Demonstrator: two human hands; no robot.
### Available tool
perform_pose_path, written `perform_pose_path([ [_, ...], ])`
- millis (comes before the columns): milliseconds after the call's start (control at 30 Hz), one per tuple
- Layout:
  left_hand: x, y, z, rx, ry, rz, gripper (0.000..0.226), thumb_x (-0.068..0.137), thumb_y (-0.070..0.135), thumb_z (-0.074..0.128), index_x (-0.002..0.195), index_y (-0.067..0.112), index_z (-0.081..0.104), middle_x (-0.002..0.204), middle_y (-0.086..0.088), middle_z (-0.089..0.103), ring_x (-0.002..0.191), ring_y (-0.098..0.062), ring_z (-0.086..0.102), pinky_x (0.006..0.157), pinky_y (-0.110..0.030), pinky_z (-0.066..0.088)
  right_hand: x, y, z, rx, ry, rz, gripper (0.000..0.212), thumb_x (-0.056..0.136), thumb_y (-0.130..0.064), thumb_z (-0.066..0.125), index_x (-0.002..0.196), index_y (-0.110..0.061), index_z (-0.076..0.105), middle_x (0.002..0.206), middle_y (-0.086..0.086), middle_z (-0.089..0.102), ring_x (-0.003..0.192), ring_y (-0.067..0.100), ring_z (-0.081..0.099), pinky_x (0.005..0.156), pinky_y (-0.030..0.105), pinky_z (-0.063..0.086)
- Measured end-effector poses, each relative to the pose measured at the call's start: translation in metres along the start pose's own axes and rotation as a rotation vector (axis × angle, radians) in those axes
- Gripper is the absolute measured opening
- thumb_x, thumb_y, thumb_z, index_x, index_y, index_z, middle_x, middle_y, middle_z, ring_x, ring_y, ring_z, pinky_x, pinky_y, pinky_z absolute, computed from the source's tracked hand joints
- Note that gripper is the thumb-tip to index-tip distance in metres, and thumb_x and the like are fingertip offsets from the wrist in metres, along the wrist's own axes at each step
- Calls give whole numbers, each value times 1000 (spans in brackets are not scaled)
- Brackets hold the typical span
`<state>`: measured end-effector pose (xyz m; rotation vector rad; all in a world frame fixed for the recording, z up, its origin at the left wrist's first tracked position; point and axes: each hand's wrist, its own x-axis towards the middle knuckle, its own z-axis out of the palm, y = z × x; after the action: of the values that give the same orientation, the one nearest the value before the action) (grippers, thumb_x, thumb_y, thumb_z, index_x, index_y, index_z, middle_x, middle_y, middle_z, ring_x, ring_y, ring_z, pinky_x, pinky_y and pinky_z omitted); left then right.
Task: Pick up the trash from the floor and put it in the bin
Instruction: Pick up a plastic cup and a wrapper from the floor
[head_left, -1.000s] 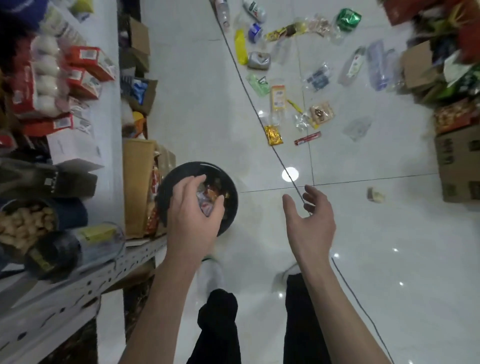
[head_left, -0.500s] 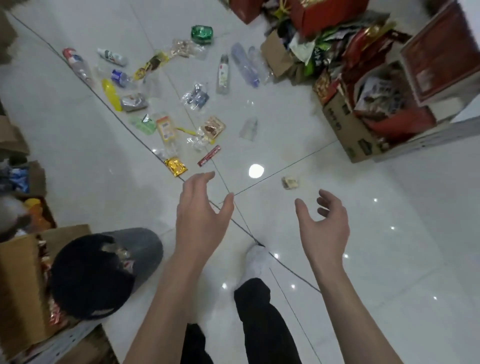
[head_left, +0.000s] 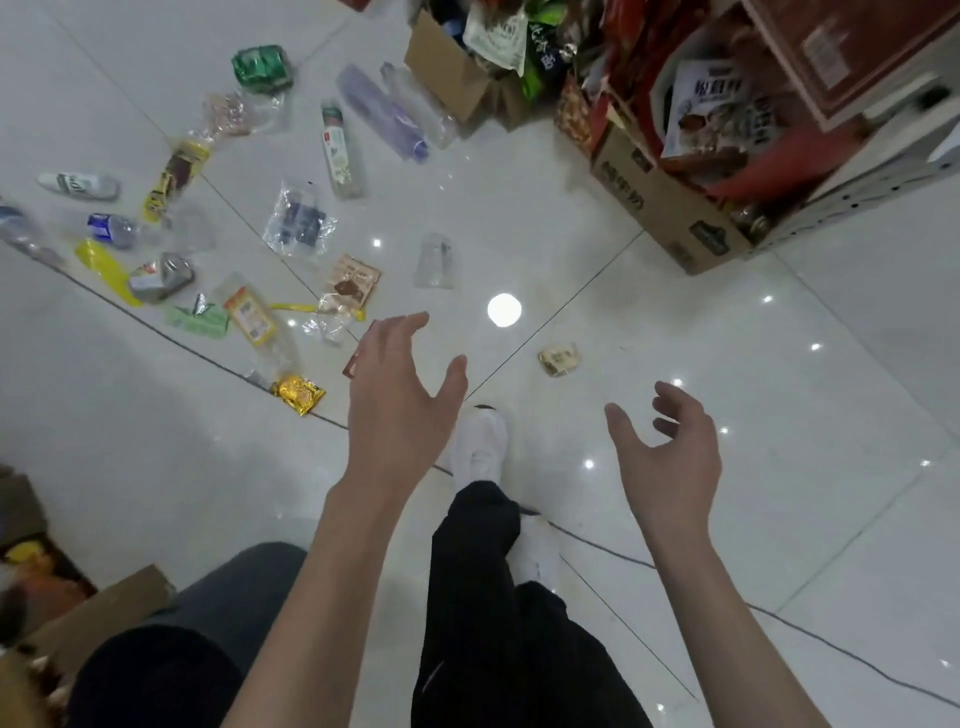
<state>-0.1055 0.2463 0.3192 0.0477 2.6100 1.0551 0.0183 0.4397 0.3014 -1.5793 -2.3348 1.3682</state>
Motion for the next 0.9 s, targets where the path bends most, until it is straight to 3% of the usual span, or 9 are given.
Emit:
perform_pose_path([
  [167, 65, -47, 49, 39, -63, 52, 53, 91, 31, 69, 137, 13, 51, 135, -5, 49, 124, -22, 51, 106, -46, 43, 59, 40, 66, -6, -4, 33, 58, 87, -33, 80, 139, -20, 57, 129, -4, 57, 113, 13, 57, 96, 26, 43],
  [367, 128, -113, 116, 82, -59, 86, 53, 91, 34, 69, 138, 17, 51, 138, -3, 47, 127, -21, 49, 104, -44, 44, 125, 110, 137, -40, 9, 22, 60, 86, -34, 81, 139, -21, 56, 129, -5, 56, 114, 14, 58, 101, 30, 47],
  [700, 192, -203, 234, 121, -25, 185, 50, 91, 31, 69, 135, 15, 52, 135, -1, 48, 124, -16, 49, 102, -16, 34, 206, 227, 235, -105, -6, -15, 63, 83, -30, 84, 138, -17, 57, 132, 0, 57, 115, 22, 58, 102, 47, 48],
  [900, 210, -230, 287, 100, -26, 227, 50, 91, 32, 68, 135, 16, 53, 136, -2, 50, 124, -15, 49, 104, -23, 37, 243, 256, 267, -132, 26, -65, 65, 80, -30, 84, 138, -18, 58, 135, 0, 55, 119, 26, 57, 104, 47, 46],
])
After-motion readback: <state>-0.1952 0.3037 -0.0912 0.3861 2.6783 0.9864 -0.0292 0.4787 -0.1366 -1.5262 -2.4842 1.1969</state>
